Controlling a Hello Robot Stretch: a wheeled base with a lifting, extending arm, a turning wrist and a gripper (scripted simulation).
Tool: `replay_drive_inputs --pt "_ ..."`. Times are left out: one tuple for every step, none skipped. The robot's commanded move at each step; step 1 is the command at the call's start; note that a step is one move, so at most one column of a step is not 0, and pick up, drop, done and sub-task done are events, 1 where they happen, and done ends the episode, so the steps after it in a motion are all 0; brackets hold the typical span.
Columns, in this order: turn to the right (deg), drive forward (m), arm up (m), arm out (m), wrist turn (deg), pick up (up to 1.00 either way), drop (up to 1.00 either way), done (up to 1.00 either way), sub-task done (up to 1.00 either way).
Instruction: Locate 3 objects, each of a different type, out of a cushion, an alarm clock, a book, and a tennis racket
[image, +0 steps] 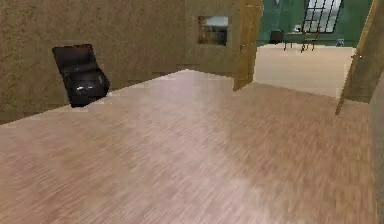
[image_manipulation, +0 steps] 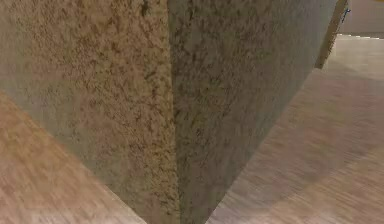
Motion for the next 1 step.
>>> replay_drive_inputs --pt "27.0 0.0 0.0 0.0 0.0 0.0 0.0 0.0 0.0"
